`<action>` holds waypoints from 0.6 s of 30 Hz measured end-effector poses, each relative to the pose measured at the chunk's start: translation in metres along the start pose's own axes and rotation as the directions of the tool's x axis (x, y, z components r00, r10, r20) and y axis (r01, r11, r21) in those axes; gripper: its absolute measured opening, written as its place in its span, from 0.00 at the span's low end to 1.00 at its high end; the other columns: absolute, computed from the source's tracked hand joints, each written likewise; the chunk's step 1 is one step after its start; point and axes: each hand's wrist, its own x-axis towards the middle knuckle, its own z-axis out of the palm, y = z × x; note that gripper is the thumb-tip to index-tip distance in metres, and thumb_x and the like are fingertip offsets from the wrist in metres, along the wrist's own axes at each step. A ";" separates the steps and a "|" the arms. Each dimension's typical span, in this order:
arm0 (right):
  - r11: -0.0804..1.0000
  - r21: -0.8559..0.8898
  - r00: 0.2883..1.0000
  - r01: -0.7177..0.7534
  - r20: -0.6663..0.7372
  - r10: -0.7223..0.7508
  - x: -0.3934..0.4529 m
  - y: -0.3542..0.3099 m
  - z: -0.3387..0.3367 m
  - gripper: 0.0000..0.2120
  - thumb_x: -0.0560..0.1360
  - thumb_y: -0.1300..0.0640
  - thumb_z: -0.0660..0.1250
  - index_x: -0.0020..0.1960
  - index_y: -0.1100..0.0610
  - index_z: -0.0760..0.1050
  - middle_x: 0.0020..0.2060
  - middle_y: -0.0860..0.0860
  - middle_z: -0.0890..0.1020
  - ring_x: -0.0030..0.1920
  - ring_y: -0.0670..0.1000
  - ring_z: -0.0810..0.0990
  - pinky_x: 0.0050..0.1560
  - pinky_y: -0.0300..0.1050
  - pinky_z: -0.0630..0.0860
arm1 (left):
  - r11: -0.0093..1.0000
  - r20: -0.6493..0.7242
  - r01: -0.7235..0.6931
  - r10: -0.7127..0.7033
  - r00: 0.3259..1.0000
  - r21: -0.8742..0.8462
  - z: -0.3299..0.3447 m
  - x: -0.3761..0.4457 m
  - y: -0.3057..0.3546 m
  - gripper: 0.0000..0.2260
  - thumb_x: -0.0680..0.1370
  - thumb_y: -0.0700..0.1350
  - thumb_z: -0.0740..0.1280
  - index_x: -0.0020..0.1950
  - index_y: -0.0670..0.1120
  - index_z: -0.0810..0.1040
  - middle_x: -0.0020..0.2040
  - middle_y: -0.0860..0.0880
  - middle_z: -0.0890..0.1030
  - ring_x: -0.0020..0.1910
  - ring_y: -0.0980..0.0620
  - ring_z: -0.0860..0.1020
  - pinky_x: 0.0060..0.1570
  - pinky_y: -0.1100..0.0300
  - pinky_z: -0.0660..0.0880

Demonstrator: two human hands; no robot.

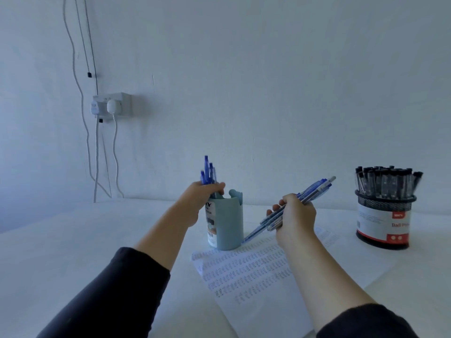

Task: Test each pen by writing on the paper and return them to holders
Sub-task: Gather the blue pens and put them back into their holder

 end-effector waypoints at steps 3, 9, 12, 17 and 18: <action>1.000 0.013 1.000 0.003 -0.024 -0.003 0.002 -0.001 -0.001 0.08 0.76 0.68 0.56 0.41 0.57 0.65 0.34 0.53 0.70 0.30 0.50 0.70 0.32 0.45 0.73 | 1.000 0.112 -0.027 0.027 0.993 -0.004 -0.002 -0.003 -0.004 0.04 0.75 0.40 0.69 0.40 0.44 0.77 0.36 0.49 0.77 0.39 0.52 0.74 0.41 0.60 0.68; 0.980 0.188 0.992 0.064 -0.123 -0.041 0.008 -0.020 0.012 0.05 0.76 0.67 0.54 0.47 0.58 0.64 0.34 0.53 0.70 0.29 0.49 0.70 0.30 0.43 0.73 | 0.965 0.122 0.019 0.013 0.992 -0.262 -0.013 -0.012 -0.013 0.25 0.65 0.60 0.69 0.58 0.51 0.75 0.59 0.46 0.75 0.59 0.47 0.72 0.65 0.43 0.63; 0.951 0.242 0.970 0.190 -0.196 -0.144 0.009 -0.036 0.033 0.06 0.76 0.67 0.52 0.51 0.59 0.64 0.33 0.53 0.70 0.27 0.48 0.68 0.28 0.41 0.71 | 0.961 0.129 0.001 0.036 0.991 -0.277 -0.016 -0.011 -0.019 0.20 0.68 0.60 0.69 0.55 0.52 0.76 0.56 0.46 0.77 0.54 0.48 0.75 0.59 0.46 0.68; 0.922 0.077 0.920 0.380 -0.135 -0.368 0.008 -0.031 0.075 0.11 0.73 0.67 0.54 0.42 0.51 0.64 0.41 0.57 0.74 0.32 0.53 0.73 0.36 0.50 0.76 | 0.975 0.064 -0.058 0.074 0.995 -0.215 -0.009 -0.008 -0.026 0.10 0.77 0.53 0.64 0.50 0.49 0.79 0.47 0.49 0.79 0.49 0.49 0.75 0.51 0.50 0.69; 0.912 0.017 0.909 0.409 -0.097 -0.406 0.008 -0.026 0.081 0.12 0.73 0.67 0.55 0.42 0.50 0.64 0.43 0.57 0.74 0.35 0.55 0.74 0.40 0.53 0.77 | 0.977 0.063 -0.070 0.084 0.994 -0.202 -0.009 -0.008 -0.026 0.10 0.78 0.52 0.64 0.48 0.48 0.79 0.46 0.49 0.80 0.48 0.49 0.75 0.51 0.50 0.69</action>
